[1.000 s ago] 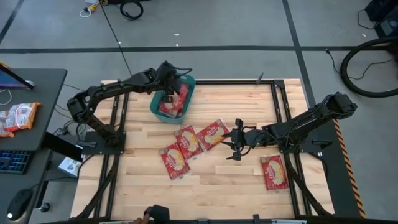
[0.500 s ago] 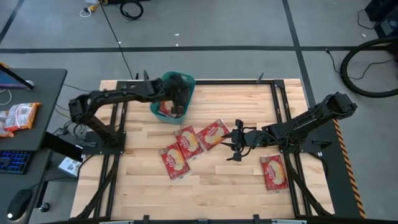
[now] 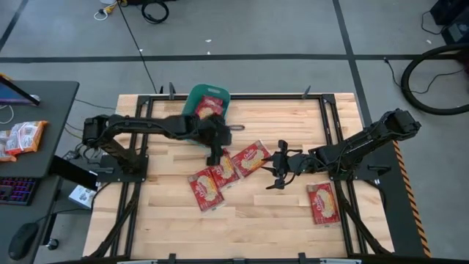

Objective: Sort popcorn bags into baskets
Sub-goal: Put the red popcorn bag into the green bin

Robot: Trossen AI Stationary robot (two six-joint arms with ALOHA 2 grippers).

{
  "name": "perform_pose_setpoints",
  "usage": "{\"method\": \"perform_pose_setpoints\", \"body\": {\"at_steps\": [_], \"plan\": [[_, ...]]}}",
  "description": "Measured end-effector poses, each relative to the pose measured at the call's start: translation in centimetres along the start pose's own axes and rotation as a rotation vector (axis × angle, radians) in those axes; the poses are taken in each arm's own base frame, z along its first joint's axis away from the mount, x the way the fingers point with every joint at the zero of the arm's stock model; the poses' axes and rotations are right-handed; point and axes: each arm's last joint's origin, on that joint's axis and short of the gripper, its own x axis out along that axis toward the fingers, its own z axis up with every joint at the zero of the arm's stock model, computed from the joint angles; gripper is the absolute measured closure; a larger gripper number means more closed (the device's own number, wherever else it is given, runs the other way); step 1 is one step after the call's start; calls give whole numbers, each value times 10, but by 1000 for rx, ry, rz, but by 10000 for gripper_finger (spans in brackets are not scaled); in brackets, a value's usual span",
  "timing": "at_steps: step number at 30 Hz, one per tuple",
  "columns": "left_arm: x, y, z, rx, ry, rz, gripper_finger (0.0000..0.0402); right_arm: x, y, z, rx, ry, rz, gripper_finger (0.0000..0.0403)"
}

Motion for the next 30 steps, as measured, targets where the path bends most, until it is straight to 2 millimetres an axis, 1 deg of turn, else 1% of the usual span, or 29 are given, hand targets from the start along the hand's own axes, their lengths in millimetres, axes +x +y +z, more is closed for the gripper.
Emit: {"method": "perform_pose_setpoints", "body": {"at_steps": [3, 8, 14, 18, 21, 22, 24, 26, 30], "plan": [[8, -17, -1, 19, 34, -65, 202, 0, 0, 0, 11, 2, 7, 272], [26, -43, -3, 71, 87, -122, 202, 0, 0, -1, 12, 13, 15, 272], [44, -59, -12, 115, 186, -104, 202, 0, 0, -2, 8, 22, 16, 272], [48, -68, -20, 142, 263, -109, 202, 0, 0, -3, 4, 33, 21, 272], [51, -76, -25, 228, 320, -82, 202, 0, 0, -3, 3, 35, 21, 272], [50, -80, -29, 268, 365, -60, 202, 0, 0, -3, 5, 33, 21, 272], [55, -88, -31, 357, 394, 2, 202, 0, 0, -3, 7, 34, 21, 272], [57, -96, -39, 436, 445, 16, 200, 0, 0, -3, 9, 32, 23, 272], [62, -108, -49, 545, 475, 36, 182, 0, 1, -3, 12, 31, 24, 272]]}}
